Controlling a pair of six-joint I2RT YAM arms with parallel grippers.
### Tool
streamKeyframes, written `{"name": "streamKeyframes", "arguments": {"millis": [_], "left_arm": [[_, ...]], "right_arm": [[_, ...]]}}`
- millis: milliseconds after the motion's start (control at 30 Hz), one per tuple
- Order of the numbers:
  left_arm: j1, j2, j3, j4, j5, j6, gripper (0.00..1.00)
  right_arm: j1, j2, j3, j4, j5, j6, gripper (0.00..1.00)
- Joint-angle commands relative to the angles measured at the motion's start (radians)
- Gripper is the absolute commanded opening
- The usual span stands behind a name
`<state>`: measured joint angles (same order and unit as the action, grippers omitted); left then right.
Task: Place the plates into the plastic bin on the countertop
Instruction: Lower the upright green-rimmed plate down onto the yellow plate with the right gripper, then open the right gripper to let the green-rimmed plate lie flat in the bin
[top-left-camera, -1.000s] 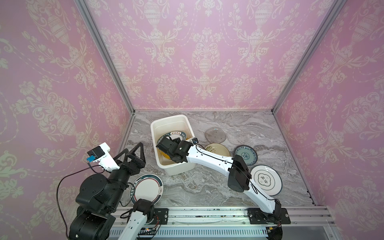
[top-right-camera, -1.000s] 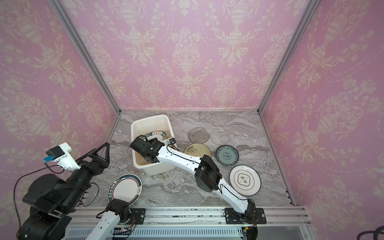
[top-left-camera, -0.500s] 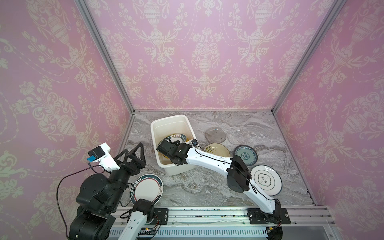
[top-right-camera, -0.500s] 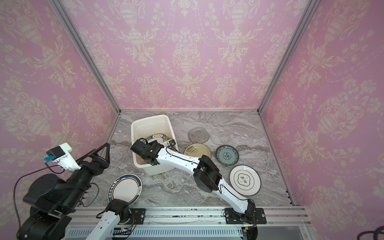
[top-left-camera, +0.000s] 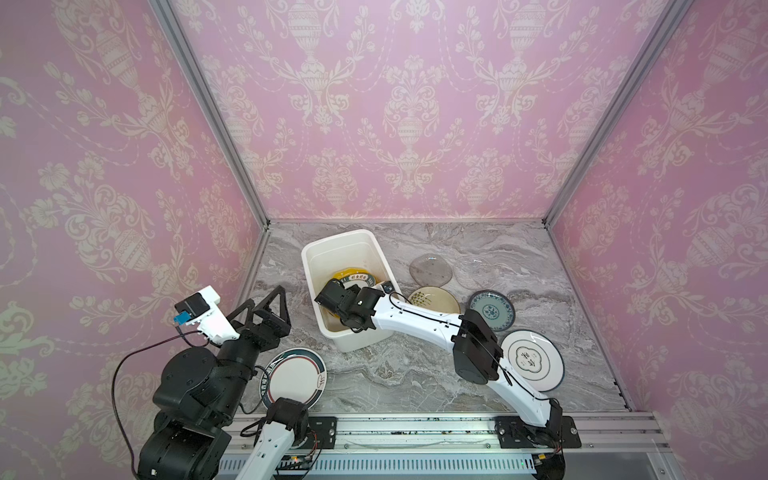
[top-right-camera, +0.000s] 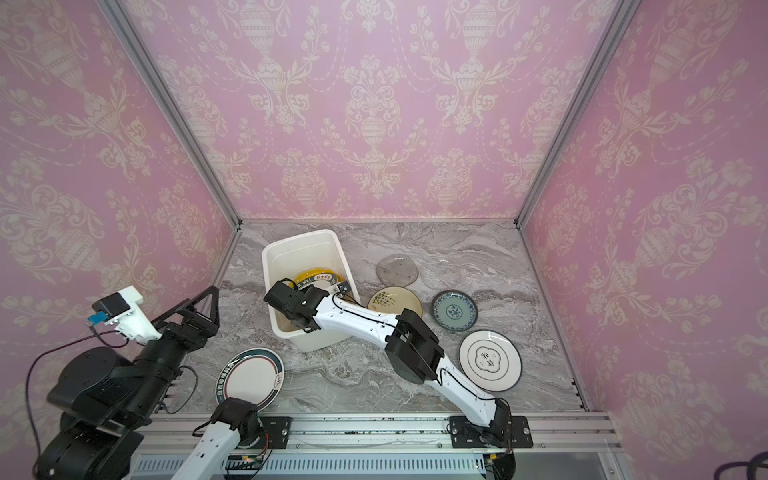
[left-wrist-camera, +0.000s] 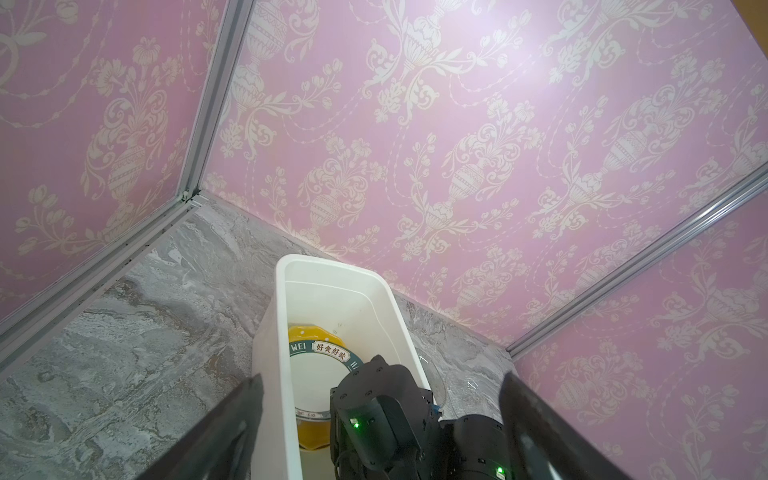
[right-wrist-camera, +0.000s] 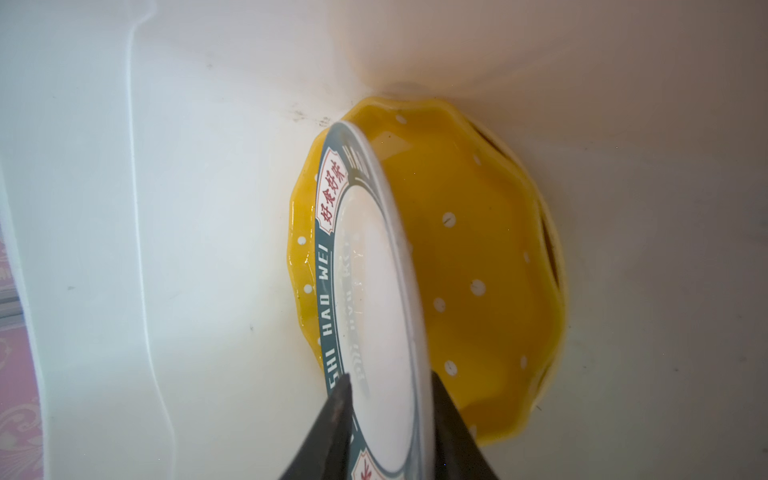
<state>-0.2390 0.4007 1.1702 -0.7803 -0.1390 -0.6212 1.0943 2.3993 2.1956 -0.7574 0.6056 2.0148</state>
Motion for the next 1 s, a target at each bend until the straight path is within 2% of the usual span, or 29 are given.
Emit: {"name": "streamKeyframes", "arguments": {"millis": [0, 500, 800, 900, 967], "left_arm": [[-0.003, -0.006, 0.020, -0.017, -0.025, 0.021, 0.91], [-0.003, -0.004, 0.030, -0.025, -0.038, 0.021, 0.91], [-0.003, -0.004, 0.029, -0.030, -0.049, 0.023, 0.91], [-0.002, 0.001, 0.029, -0.032, -0.048, 0.026, 0.91], [-0.002, 0.003, 0.030, -0.035, -0.048, 0.027, 0.91]], "right_arm": [[-0.005, -0.004, -0.035, -0.012, -0.009, -0.012, 0.38], [-0.016, -0.038, -0.054, -0.081, -0.050, 0.019, 0.66], [-0.046, -0.061, -0.066, -0.058, -0.113, -0.029, 0.78], [-0.047, -0.057, -0.033, -0.100, -0.109, -0.039, 0.89], [-0.052, -0.052, -0.009, -0.118, -0.103, -0.061, 0.91]]}}
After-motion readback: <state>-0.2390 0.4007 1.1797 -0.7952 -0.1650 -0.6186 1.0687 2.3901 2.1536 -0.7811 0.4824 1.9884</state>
